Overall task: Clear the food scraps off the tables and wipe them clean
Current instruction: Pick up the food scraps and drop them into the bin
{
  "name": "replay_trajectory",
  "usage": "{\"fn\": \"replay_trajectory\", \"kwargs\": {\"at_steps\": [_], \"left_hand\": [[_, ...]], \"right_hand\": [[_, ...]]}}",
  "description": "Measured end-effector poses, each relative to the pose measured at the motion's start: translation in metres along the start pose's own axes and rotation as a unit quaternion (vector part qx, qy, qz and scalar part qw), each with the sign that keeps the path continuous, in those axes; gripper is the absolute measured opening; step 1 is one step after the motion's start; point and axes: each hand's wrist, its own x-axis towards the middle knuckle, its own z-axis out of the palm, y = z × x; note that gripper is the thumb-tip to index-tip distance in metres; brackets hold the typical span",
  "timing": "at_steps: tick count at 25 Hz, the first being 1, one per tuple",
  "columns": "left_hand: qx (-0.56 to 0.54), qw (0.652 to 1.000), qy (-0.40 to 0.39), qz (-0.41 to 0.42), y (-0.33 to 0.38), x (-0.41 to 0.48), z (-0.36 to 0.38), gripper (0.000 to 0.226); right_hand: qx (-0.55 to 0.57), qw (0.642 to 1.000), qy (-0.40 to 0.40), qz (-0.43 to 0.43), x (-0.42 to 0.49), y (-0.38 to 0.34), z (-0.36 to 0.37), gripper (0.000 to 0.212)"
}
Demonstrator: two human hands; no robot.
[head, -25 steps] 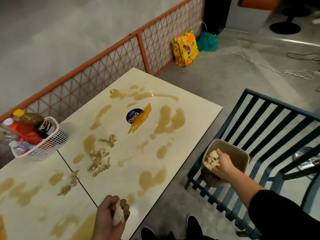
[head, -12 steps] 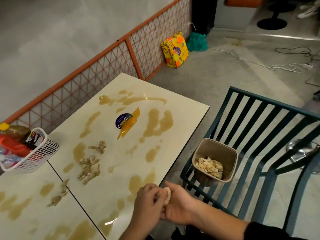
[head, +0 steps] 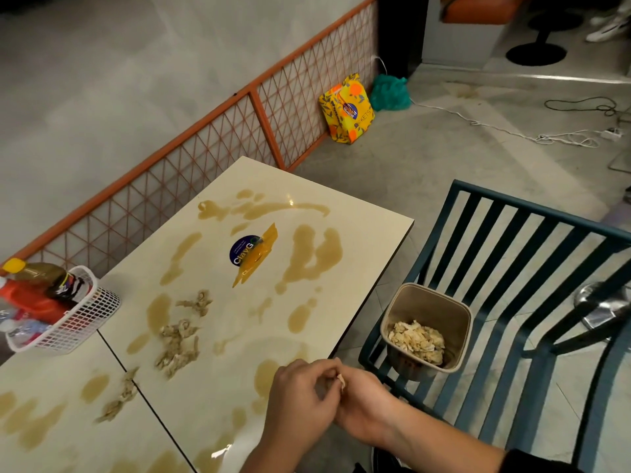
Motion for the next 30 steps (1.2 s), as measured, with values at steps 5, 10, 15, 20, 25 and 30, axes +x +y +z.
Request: {"fn": "replay_trajectory", "kwargs": {"at_steps": [5,10,15,20,25,30], "left_hand": [[0.052,0.995,-0.011,0.083,0.0,0.001,0.006,0.01],[0.096,0.994,0.034,0.028,-0.013,0.006,0.008,0.003],[0.017,0.998,0.045,-0.027,-0.027,0.009,0.006,0.017],[-0.084,0.993,-0.081,-0.016,-0.033,0.006,-0.004,0.027],[-0.179,0.967,-0.036,-0.178,-0.051,-0.002,-0.013,0.019],[-0.151,0.964,-0.013,-0.217,-0.089,-0.011,-0.042,0.017]], "right_hand": [[0.049,0.997,-0.035,0.045,-0.001,-0.011,0.003,0.065],[0.011,0.993,-0.11,0.032,-0.003,-0.014,0.008,0.051],[0.033,0.992,-0.118,-0.006,0.003,-0.011,0.002,0.039],[-0.086,0.995,-0.002,-0.047,0.011,-0.017,-0.022,0.021],[-0.322,0.907,0.237,-0.134,0.036,-0.051,-0.087,0.013],[-0.342,0.83,0.397,-0.189,0.047,-0.104,-0.14,0.021]]}}
